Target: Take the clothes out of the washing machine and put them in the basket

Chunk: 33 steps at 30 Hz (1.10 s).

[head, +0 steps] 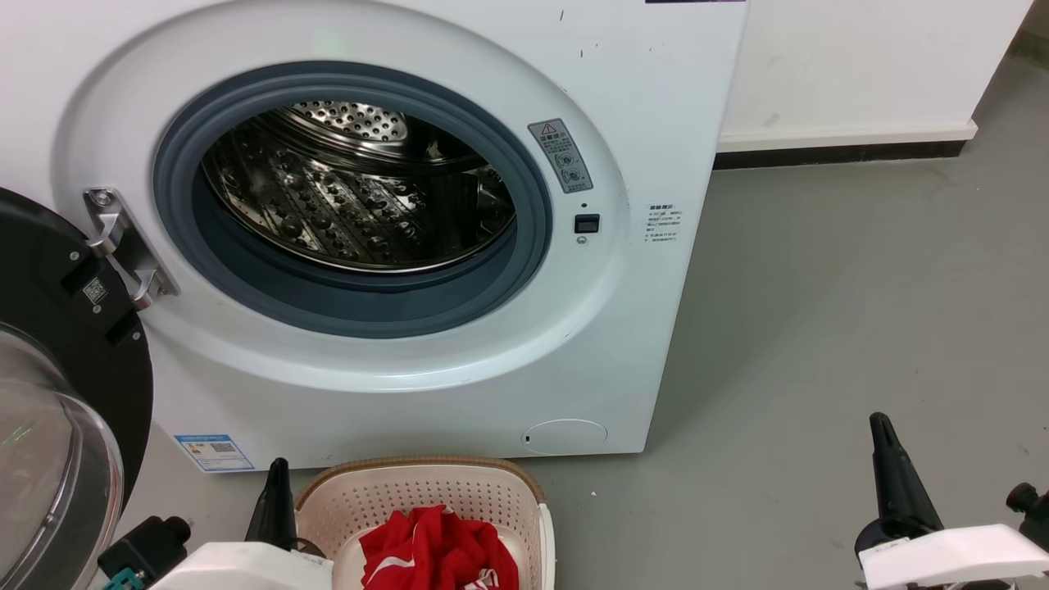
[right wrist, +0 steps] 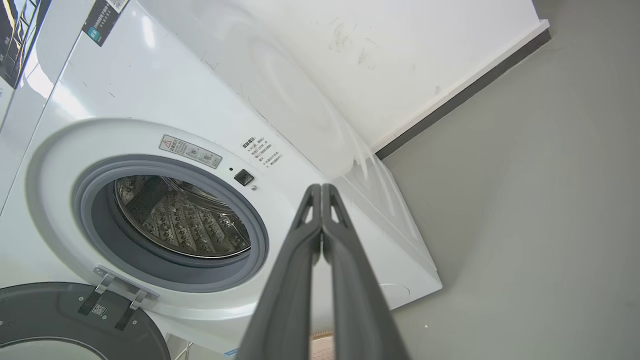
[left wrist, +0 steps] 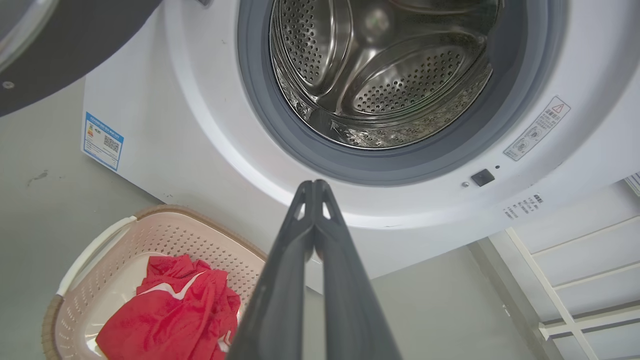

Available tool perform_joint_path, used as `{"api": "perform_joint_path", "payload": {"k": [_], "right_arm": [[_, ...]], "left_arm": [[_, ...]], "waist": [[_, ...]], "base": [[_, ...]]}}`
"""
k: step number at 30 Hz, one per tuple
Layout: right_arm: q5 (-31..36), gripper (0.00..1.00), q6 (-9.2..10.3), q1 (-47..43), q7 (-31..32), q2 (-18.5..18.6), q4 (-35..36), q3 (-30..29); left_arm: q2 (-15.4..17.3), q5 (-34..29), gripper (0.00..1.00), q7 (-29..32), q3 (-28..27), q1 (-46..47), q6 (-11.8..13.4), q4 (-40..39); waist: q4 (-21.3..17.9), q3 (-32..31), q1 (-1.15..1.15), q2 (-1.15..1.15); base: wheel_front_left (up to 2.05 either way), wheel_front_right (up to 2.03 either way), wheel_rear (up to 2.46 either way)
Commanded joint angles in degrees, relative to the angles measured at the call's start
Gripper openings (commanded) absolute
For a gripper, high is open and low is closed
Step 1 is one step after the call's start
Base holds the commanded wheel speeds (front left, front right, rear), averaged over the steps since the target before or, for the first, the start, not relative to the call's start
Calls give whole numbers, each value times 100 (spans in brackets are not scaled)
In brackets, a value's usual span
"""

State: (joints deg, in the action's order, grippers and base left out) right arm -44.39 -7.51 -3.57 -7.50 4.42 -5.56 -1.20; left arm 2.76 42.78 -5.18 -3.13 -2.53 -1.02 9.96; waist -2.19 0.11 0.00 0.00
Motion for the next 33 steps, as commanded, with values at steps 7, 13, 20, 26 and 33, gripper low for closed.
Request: {"api": "perform_joint_path", "payload": {"k": [7,13,20,26,33], "right_arm": [[-696,0,1,252,144,61,-61,-23],[-1155,0,1,337,245,67,-138,-39],[-1659,0,1,420,354,71,-228,-60],[-2058,0,2,483,451,72,-298,-80],[-2553,0,2,573,573,70,-388,-108]], "left_arm": [[12,668,0,159,-63,234,-109,2],[12,1117,0,265,-93,305,-164,45],[13,1604,0,386,-128,382,-226,89],[14,2000,0,478,-155,450,-279,128],[14,2497,0,598,-188,529,-347,176]], "waist": [[19,1,0,0],[34,1,0,0],[52,2,0,0],[67,2,0,0],[88,3,0,0]], "base": [[0,0,0],[0,0,0],[0,0,0],[0,0,0],[0,0,0]]}}
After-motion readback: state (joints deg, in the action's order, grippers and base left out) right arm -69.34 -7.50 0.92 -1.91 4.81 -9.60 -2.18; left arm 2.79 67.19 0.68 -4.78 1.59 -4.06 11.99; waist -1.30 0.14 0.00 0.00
